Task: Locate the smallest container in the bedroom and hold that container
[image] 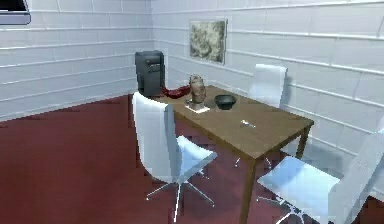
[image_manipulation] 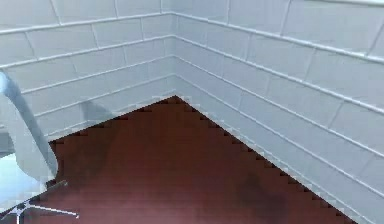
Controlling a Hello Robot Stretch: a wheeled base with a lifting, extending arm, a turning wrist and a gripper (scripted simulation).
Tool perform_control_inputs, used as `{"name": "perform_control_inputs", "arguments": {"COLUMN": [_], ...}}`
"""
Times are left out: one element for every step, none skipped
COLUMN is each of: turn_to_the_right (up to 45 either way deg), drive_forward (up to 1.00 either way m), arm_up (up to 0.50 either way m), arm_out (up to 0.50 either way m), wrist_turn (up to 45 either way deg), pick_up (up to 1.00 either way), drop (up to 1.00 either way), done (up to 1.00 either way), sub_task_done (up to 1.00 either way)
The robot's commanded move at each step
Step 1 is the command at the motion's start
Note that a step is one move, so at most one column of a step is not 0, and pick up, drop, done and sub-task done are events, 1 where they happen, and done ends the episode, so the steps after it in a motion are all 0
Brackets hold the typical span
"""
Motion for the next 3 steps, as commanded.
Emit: {"name": "perform_control_inputs", "arguments": {"turn_to_the_right": [0.0,6.0,0.0], "drive_forward": [0.35,0.00,0.55], "arm_up": [0.00,0.00,0.00], "arm_out": [0.00,0.00,0.00], "wrist_turn": [0.0,0.0,0.0], "pick_up": [0.00,0.00,0.00], "drop": [0.00,0.00,0.00], "done": [0.00,0.00,0.00], "sub_task_done": [0.00,0.00,0.00]}}
